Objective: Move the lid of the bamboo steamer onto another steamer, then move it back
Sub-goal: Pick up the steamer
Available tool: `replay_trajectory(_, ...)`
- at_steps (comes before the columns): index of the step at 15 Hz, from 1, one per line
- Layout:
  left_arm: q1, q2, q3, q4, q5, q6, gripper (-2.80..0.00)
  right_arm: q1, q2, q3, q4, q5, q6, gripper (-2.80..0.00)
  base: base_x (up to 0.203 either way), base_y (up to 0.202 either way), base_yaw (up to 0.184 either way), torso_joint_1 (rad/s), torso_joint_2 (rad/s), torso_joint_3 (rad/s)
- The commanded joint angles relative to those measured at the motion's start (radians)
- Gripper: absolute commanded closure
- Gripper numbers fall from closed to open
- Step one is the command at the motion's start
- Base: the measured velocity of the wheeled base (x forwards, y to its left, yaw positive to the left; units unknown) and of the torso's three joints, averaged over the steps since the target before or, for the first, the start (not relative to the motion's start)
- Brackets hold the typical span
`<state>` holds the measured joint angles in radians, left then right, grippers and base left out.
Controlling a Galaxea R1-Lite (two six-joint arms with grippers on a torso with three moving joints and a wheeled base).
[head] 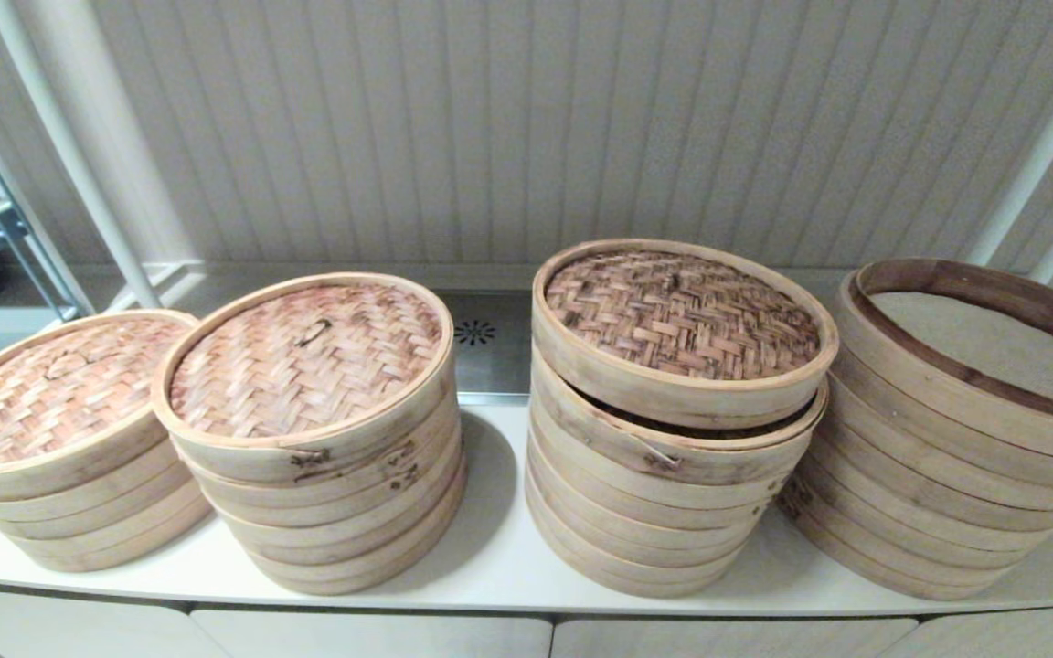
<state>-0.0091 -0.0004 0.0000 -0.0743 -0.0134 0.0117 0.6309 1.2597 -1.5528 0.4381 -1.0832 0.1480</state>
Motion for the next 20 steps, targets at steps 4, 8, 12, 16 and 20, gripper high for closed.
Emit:
replay_trajectory(4, 0.000, -0.001, 0.029, 0.005, 0.000, 0.002, 0.00, -0.037, -0.437, 0.076, 0.011, -0.013, -0.320, 0.00, 0.000, 0.000, 0.000, 0.000, 0.00, 0.000)
replay_trajectory(8, 0.000, -0.001, 0.029, 0.005, 0.000, 0.002, 0.00, -0.228, -0.619, 0.117, 0.125, 0.033, -0.418, 0.00, 0.000, 0.000, 0.000, 0.000, 0.00, 0.000)
replay_trajectory(12, 0.000, -0.001, 0.029, 0.005, 0.000, 0.002, 0.00, -0.374, -0.699, 0.219, 0.140, 0.076, -0.425, 0.00, 0.000, 0.000, 0.000, 0.000, 0.00, 0.000)
replay_trajectory(16, 0.000, 0.000, 0.029, 0.005, 0.000, 0.002, 0.00, -0.498, -0.761, 0.330, 0.141, 0.324, -0.348, 0.00, 0.000, 0.000, 0.000, 0.000, 0.00, 0.000)
replay_trajectory(20, 0.000, 0.000, 0.030, 0.002, 0.000, 0.001, 0.00, -0.653, -0.867, 0.554, 0.131, 0.739, -0.283, 0.00, 0.000, 0.000, 0.000, 0.000, 0.00, 0.000)
